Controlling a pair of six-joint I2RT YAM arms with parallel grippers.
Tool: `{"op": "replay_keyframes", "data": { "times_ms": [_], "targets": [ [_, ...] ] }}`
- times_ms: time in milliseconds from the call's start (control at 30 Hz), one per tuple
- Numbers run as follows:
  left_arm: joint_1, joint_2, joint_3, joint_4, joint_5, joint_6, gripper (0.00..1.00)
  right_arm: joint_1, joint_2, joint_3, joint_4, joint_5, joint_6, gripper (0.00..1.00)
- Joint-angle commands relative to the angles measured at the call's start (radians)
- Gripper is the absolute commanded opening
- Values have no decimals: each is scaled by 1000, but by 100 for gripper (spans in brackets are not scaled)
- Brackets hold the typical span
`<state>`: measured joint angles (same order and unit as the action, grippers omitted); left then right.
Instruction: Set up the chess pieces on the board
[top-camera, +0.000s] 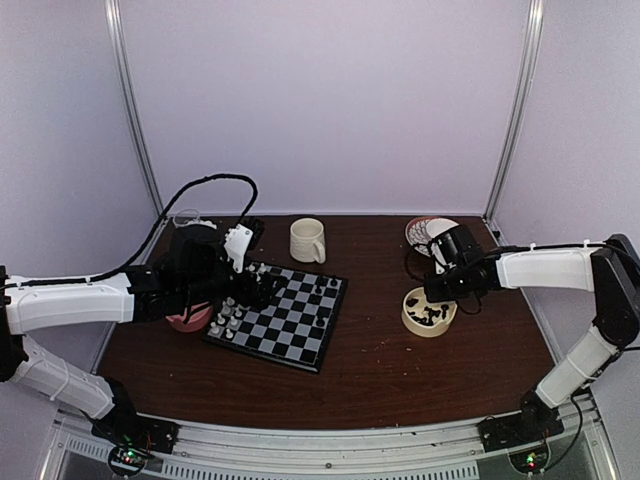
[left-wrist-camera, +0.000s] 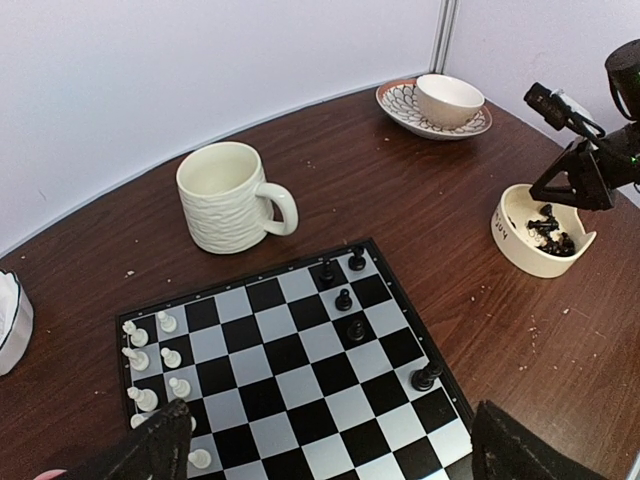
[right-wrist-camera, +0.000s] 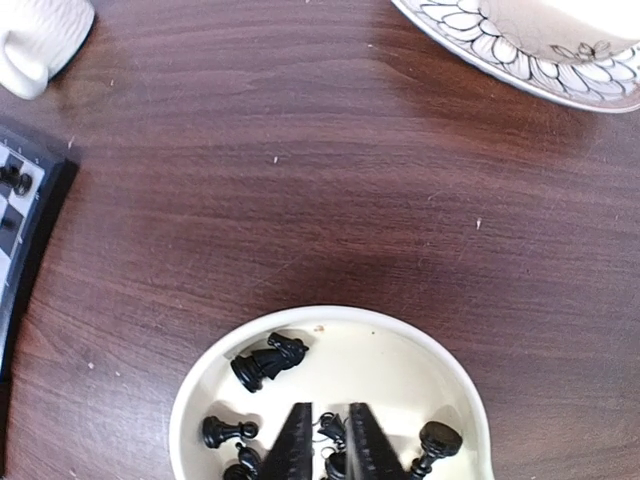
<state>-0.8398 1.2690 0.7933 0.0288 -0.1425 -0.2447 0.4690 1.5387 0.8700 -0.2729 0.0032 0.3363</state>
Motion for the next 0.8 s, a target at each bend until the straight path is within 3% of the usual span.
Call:
{"op": "replay_keyframes", "data": {
  "times_ms": [0, 267, 767],
  "targets": [
    [-7, 9, 34, 14, 0, 8, 97, -5, -2, 2, -35, 9, -19, 19],
    [-7, 3, 34, 10, -3, 13, 97, -4, 45, 28, -127, 11, -44, 30],
    [-8, -1, 32, 6, -2, 10, 97, -4, 179, 93, -143, 9, -51, 21]
  ]
}}
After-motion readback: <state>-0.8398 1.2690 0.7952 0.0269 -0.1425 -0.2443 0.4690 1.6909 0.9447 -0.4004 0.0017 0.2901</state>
